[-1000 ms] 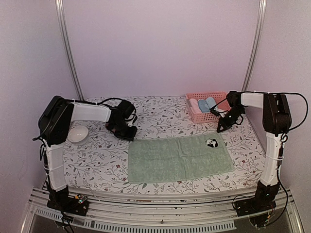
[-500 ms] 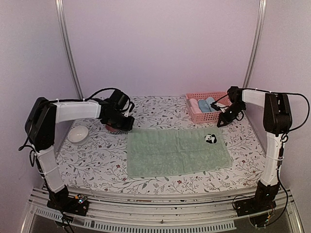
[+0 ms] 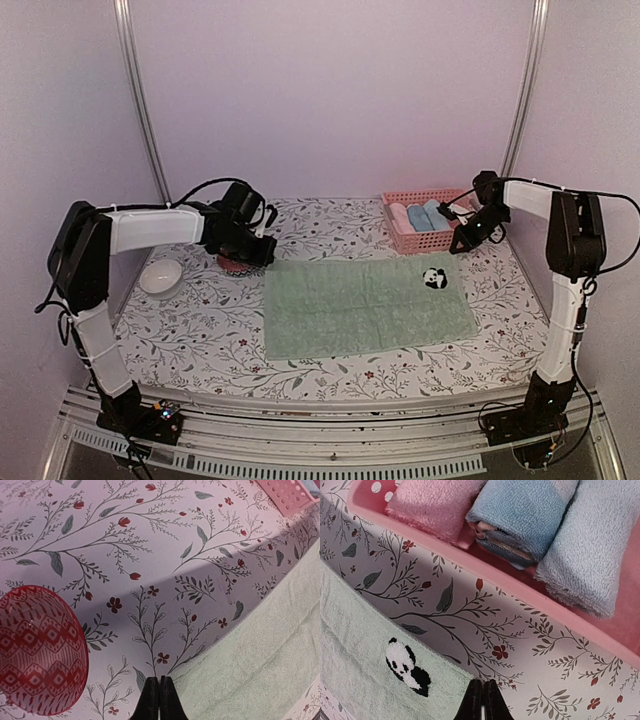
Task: Roll the towels
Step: Fold the towel at the center of the board.
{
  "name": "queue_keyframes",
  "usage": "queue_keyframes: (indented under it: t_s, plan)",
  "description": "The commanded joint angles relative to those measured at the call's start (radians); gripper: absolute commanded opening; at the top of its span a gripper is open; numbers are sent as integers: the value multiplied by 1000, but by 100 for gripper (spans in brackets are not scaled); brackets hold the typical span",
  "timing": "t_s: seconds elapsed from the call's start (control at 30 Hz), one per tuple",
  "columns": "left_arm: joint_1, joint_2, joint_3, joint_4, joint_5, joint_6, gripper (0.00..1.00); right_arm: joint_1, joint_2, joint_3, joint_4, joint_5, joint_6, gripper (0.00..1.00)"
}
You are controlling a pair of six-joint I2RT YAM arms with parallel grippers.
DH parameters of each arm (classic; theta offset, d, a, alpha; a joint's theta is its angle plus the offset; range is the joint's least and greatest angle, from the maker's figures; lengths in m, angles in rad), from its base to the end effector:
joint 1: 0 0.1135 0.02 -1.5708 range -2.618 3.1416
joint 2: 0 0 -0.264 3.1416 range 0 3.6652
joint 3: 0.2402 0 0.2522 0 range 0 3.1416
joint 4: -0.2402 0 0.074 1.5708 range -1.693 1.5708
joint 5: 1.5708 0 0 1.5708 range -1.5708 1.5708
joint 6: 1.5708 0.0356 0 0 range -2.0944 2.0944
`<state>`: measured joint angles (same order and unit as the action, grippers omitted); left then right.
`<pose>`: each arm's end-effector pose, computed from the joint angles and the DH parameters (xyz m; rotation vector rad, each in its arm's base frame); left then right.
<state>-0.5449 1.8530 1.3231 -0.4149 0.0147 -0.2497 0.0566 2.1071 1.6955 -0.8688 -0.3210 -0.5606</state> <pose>0.3413 -0.2075 0.2062 0.3809 2.5207 -0.3365 0.4329 0.0358 0.1942 -0.9017 2.6131 0.3325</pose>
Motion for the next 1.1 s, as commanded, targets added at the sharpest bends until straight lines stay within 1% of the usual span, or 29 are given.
queue_keyframes:
  t_s: [0.0,0.17,0.37,0.53,0.7,0.9,1.07]
  plan:
    - [11,-57,-28,11,37,28,0,-9,-73,-43,51,-23,9,2]
    - [11,-97,-66,0,68,41,0,-9,-145,-130,64,-54,0,2]
    - [12,-136,-109,-30,87,49,0,-10,-240,-239,60,-57,-6,3]
    - [13,-164,-154,-33,163,66,0,-13,-297,-314,62,-44,-19,2]
    - [13,-168,-184,-45,228,75,0,-25,-336,-353,53,-26,-29,3]
    - [13,-219,-244,-47,223,70,0,-45,-403,-380,17,1,-67,2]
    - [13,-262,-283,-48,258,66,0,-49,-452,-424,2,-7,-117,2]
